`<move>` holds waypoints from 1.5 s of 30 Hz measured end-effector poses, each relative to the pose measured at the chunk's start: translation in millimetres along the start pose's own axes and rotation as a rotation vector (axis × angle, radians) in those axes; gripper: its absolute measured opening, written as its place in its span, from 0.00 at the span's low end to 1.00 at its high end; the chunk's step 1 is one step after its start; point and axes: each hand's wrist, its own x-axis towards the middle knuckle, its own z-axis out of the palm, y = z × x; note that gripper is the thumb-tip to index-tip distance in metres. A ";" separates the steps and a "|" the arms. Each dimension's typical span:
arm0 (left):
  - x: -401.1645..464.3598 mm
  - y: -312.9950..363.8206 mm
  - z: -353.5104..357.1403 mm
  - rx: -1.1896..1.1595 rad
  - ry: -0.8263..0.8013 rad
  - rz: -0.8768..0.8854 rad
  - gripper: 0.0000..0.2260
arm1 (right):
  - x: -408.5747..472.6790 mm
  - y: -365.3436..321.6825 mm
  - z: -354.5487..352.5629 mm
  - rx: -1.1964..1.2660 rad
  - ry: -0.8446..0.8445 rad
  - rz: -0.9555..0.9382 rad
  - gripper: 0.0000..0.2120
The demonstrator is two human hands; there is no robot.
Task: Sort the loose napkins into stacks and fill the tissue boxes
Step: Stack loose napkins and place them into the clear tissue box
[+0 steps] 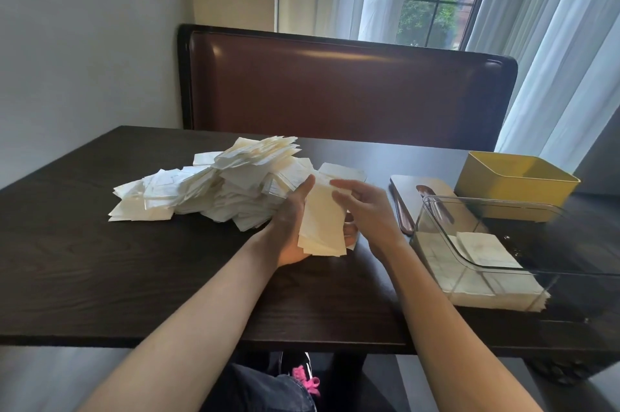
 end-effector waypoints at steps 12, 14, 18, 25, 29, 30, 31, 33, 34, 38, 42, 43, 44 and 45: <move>-1.8 1.6 -5.0 -0.162 0.114 0.114 0.20 | 24.2 40.5 -5.5 -0.487 0.129 0.180 0.21; -1.7 1.5 -5.0 -0.166 0.124 0.113 0.19 | 26.7 40.5 -3.6 -0.585 0.095 0.204 0.23; -1.4 1.6 -4.9 -0.157 0.149 0.096 0.19 | 30.0 40.7 -4.6 -0.752 0.099 0.213 0.24; -1.4 2.1 -3.7 -0.192 0.148 0.055 0.21 | 19.9 25.0 -8.9 -0.221 0.292 0.096 0.08; 0.3 1.1 -5.2 -0.158 0.145 0.062 0.22 | 11.4 7.8 -13.1 0.257 0.336 0.034 0.06; 0.8 0.7 -5.2 -0.155 0.146 0.062 0.23 | 8.6 3.3 -13.4 0.389 0.286 0.044 0.07; 0.4 0.6 -4.8 -0.156 0.146 0.059 0.24 | 6.8 0.8 -13.2 0.496 0.231 0.049 0.09; 0.0 -0.2 -4.5 -0.152 0.117 0.060 0.27 | 3.5 -3.7 -12.1 0.605 0.139 0.049 0.12; -0.4 -0.5 -4.3 -0.140 0.089 0.066 0.28 | 2.6 -4.2 -11.5 0.601 0.106 0.041 0.14; -3.4 -0.9 -3.6 -0.046 -0.016 0.073 0.28 | 1.0 -4.0 -4.6 0.277 0.025 0.010 0.17; -3.9 -0.2 -4.2 -0.009 0.001 0.063 0.23 | 3.2 -0.6 -2.2 0.127 0.074 0.092 0.09; -3.2 -0.4 -5.5 -0.001 0.004 0.065 0.23 | 3.3 -0.1 -3.4 0.111 0.103 0.100 0.07; -1.9 -0.9 -6.9 0.000 -0.008 0.064 0.23 | 3.5 0.1 -4.7 0.117 0.128 0.105 0.06; -1.0 -1.9 -8.1 -0.007 -0.023 0.058 0.23 | 2.8 -0.6 -5.6 0.147 0.140 0.106 0.05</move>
